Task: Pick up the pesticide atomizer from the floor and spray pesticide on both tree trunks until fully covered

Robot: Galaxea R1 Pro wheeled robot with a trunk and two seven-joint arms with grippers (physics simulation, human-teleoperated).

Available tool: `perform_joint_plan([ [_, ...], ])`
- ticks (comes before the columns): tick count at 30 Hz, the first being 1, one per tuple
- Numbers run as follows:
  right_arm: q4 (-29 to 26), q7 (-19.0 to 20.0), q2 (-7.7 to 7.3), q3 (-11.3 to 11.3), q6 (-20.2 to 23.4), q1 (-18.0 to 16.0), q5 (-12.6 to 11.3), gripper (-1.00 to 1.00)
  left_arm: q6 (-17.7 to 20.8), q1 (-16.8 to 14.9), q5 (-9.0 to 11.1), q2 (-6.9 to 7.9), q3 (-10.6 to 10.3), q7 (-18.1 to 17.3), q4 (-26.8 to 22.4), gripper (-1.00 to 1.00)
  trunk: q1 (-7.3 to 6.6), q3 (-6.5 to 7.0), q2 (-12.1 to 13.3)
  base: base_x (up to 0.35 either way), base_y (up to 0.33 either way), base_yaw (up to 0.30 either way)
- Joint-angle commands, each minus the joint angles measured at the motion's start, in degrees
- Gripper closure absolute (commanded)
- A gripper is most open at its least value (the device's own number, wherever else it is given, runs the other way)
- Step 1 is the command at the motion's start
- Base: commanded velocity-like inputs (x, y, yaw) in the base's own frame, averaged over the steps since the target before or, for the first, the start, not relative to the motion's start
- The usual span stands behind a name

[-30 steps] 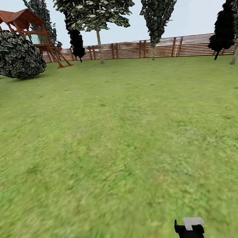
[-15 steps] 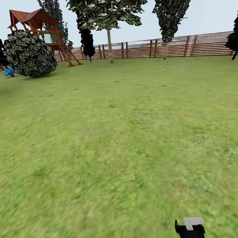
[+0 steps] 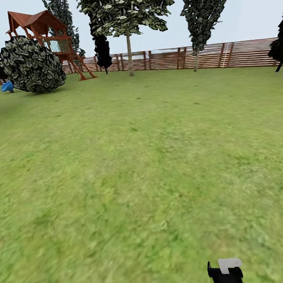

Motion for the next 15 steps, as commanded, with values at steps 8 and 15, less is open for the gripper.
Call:
perform_joint_plan([
  [8, 0.12, -0.21, 0.09, -0.43, -0.17, -0.05, 0.59, -1.0, -0.14, -0.02, 0.12, 0.0, 0.05, -0.08, 0.03, 1.0, 0.03, 0.49, -0.02, 0.334, 0.131, -0.198],
  [15, 0.73, -0.21, 0.1, -0.43, -0.17, -0.05, 0.61, -1.0, -0.21, -0.02, 0.2, 0.0, 0.03, -0.08, 0.11, 1.0, 0.03, 0.87, -0.02, 0.334, 0.136, -0.028],
])
